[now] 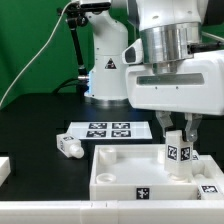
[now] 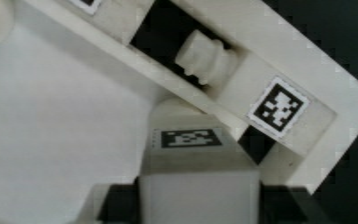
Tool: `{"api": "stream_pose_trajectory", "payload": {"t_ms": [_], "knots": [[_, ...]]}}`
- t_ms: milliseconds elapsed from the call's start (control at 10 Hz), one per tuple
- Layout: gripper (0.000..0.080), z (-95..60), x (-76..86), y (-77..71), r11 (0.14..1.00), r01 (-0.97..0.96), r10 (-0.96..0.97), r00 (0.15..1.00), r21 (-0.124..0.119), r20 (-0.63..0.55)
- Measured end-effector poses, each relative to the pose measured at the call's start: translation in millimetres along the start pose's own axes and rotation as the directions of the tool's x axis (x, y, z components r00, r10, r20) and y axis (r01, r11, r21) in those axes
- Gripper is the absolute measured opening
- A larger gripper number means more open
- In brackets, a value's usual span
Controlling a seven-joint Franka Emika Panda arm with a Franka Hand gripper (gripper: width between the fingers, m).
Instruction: Assemble one leg
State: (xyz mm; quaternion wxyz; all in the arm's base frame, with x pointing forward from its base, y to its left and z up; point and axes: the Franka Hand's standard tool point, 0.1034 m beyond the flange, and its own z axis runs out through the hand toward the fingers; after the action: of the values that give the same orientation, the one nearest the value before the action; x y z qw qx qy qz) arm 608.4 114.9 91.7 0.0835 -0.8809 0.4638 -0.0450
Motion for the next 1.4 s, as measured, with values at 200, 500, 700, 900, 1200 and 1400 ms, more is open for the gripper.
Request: {"api": "stream_pose_trajectory", "payload": {"t_ms": [200,500,700,900,1200,1400], "knots": [[0.0443,0.5,-0.8,0.0,0.999,0.044,-0.044,0.999,0.002,0.004],[0.0636,1.1,-2.3,-0.4,0.974,0.226,-0.226,0.974,0.001,0.005],[0.0647,1.4,-2.2,-0.2,0.919,0.393,-0.393,0.919,0.002,0.004],[0.0649,2.3,-1.1,1.1,0.809,0.588,-0.588,0.809,-0.001,0.003],[0.0649,5.5,2.3,4.2,0.538,0.843,-0.843,0.538,-0.008,0.008],[0.0649,5.0,2.7,3.6,0.381,0.925,-0.925,0.381,-0.012,0.010]]}}
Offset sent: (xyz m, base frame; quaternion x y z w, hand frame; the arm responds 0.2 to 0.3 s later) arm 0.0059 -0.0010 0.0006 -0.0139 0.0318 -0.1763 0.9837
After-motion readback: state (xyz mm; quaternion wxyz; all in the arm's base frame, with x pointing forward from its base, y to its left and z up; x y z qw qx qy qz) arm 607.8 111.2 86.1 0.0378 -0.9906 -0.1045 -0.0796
